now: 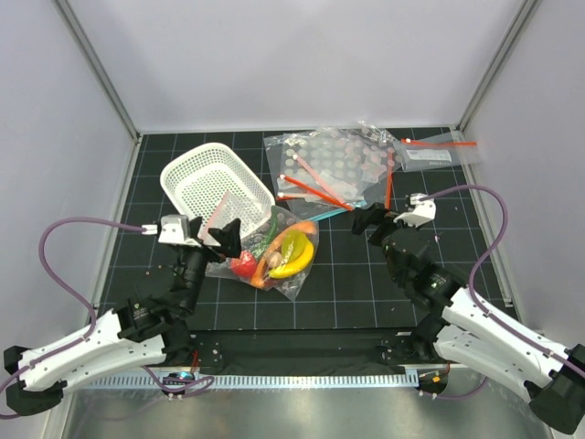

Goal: Place the food in the zip-top bag and seal the zipper
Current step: Reset both arms

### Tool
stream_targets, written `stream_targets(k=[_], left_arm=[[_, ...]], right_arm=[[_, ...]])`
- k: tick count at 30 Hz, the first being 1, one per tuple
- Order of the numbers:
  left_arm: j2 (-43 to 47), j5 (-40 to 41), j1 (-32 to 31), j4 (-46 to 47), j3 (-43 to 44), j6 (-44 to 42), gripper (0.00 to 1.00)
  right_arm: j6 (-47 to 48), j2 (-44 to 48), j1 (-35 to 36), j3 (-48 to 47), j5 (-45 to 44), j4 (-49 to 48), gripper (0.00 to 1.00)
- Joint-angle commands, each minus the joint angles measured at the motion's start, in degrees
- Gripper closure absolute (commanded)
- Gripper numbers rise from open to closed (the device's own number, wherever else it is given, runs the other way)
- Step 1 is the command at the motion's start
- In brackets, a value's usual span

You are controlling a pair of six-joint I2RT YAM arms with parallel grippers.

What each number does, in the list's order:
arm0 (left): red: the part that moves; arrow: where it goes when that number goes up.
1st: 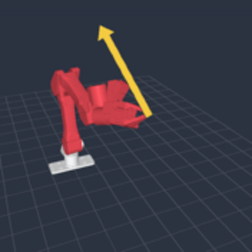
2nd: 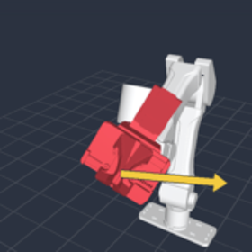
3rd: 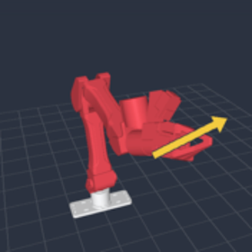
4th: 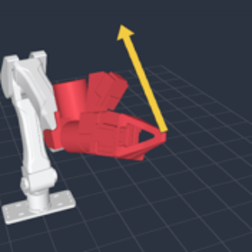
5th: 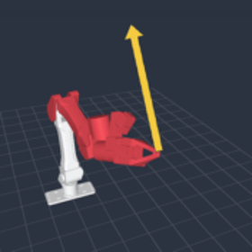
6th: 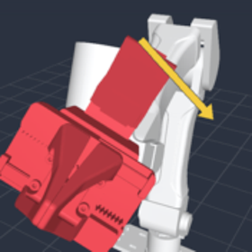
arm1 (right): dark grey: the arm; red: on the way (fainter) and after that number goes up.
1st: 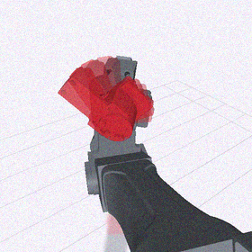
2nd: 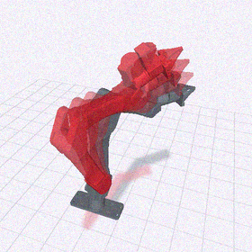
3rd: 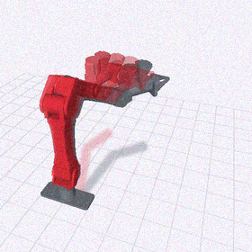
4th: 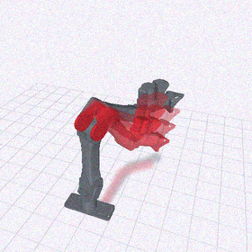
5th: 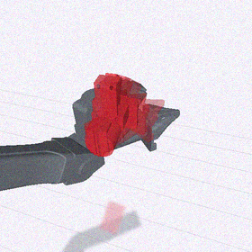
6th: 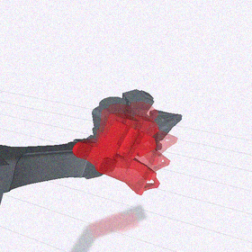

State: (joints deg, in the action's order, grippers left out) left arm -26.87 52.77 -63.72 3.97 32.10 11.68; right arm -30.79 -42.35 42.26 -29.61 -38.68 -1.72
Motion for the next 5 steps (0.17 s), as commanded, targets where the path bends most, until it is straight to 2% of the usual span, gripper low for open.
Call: stream_targets(k=[1,5], left_arm=[[0.4,0.8,0.1,3.6,0.7,0.1,0.0],[0.6,0.5,0.2,3.5,0.6,0.1,0.0]], right_arm=[[-1.7,0.9,0.0,-1.9,-1.8,-3.6,0.0],[-0.6,0.2,0.0,-2.2,1.2,-4.2,0.0]])
